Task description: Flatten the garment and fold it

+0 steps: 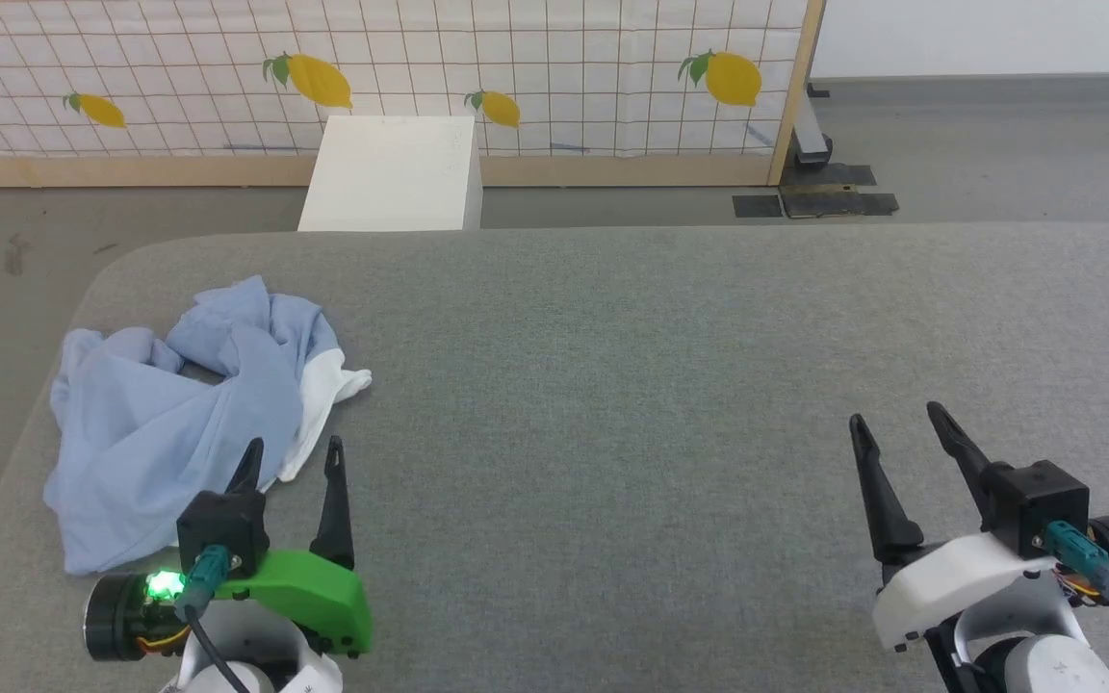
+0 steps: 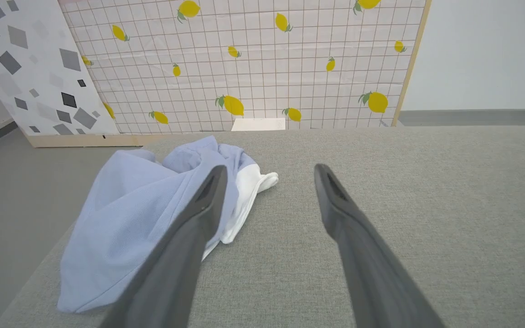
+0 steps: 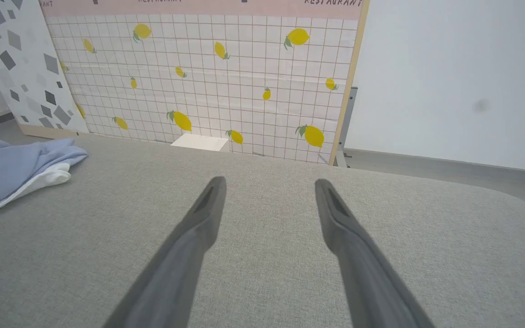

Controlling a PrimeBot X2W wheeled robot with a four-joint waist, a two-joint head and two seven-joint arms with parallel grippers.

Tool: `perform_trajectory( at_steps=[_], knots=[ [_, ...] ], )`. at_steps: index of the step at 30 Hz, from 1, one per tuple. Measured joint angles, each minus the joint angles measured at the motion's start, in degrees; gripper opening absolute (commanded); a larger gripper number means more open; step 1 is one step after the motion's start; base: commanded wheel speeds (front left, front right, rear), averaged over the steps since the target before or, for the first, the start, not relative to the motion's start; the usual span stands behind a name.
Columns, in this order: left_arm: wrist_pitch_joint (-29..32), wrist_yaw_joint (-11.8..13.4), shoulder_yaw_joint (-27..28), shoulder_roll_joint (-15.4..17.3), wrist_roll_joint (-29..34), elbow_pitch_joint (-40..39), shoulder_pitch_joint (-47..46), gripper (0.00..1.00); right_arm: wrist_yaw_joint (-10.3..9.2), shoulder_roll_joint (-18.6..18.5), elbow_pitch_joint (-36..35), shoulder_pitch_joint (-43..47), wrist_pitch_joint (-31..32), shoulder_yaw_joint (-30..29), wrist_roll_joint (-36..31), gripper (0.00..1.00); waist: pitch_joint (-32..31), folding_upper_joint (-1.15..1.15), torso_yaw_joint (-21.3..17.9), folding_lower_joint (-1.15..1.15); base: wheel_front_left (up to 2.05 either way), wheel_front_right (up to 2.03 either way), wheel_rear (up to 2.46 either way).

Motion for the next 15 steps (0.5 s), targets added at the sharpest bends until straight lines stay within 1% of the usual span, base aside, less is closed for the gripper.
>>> perform_trajectory(
  at_steps=[15],
  knots=[
    [-1.9,-0.5,0.1,0.0,-0.5,1.0,0.0,1.00,0.00,0.0,0.7,0.2,-1.9,-1.1,1.7,1.00,-0.1,0.00,-0.1,0.00,0.00,0.00,0.00]
  ],
)
